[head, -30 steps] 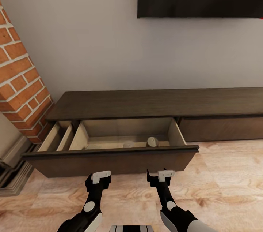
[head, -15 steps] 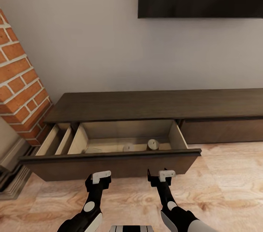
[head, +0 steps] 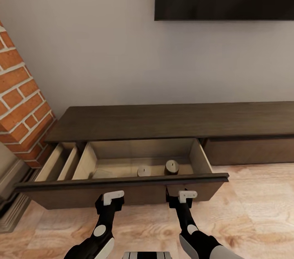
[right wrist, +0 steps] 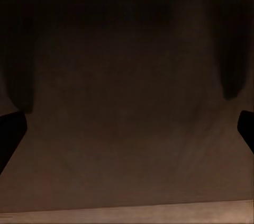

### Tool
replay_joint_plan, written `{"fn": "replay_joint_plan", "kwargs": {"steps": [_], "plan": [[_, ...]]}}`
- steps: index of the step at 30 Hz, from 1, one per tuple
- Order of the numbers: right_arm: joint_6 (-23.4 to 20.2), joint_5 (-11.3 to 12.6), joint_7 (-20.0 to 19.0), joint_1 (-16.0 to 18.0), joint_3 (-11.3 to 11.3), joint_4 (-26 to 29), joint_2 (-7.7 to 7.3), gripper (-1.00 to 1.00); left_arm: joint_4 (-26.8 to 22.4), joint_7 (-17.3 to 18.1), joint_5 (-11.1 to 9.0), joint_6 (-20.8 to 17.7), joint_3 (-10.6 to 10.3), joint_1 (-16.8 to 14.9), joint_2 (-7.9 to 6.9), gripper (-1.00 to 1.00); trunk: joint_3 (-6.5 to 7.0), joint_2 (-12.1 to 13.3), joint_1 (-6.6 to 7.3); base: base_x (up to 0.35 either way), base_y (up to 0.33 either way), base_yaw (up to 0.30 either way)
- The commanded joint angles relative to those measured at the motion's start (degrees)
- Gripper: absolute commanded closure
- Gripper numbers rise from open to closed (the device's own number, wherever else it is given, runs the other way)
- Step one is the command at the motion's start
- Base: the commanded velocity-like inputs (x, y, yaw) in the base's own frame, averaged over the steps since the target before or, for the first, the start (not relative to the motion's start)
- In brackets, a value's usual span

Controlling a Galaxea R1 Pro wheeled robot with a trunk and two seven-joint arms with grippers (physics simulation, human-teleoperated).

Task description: Place each of the two pumpkins and all three candles from the living room inside a cabinet in the living room (use any cabinet), then make sure every cabinet is closed, and position the cauldron so it is next to a table in the living room.

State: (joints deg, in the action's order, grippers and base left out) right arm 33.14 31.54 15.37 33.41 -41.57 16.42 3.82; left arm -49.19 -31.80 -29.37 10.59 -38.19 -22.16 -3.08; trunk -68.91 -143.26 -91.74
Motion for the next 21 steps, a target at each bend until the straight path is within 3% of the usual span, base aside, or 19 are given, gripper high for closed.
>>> {"fn": "replay_joint_plan", "kwargs": {"steps": [1,12,21], "plan": [[0.29,0.10,0.50,0.08,-0.36,0.01,0.02,-1.00,-0.03,-0.37,-0.60,0.40,-0.39,-0.08,-0.08,-1.00,-0.04,-0.02,0.00,0.167,0.000,0.000],[0.44,0.10,0.54,0.08,-0.36,0.08,0.14,-1.00,-0.03,-0.37,-0.60,0.40,-0.39,-0.08,-0.08,-1.00,-0.04,-0.02,0.00,0.039,0.000,0.000],[0.44,0.10,0.54,0.08,-0.36,0.07,0.13,-1.00,-0.03,-0.37,-0.60,0.40,-0.47,-0.08,-0.08,-1.00,-0.04,-0.02,0.00,0.232,0.000,0.000]]}}
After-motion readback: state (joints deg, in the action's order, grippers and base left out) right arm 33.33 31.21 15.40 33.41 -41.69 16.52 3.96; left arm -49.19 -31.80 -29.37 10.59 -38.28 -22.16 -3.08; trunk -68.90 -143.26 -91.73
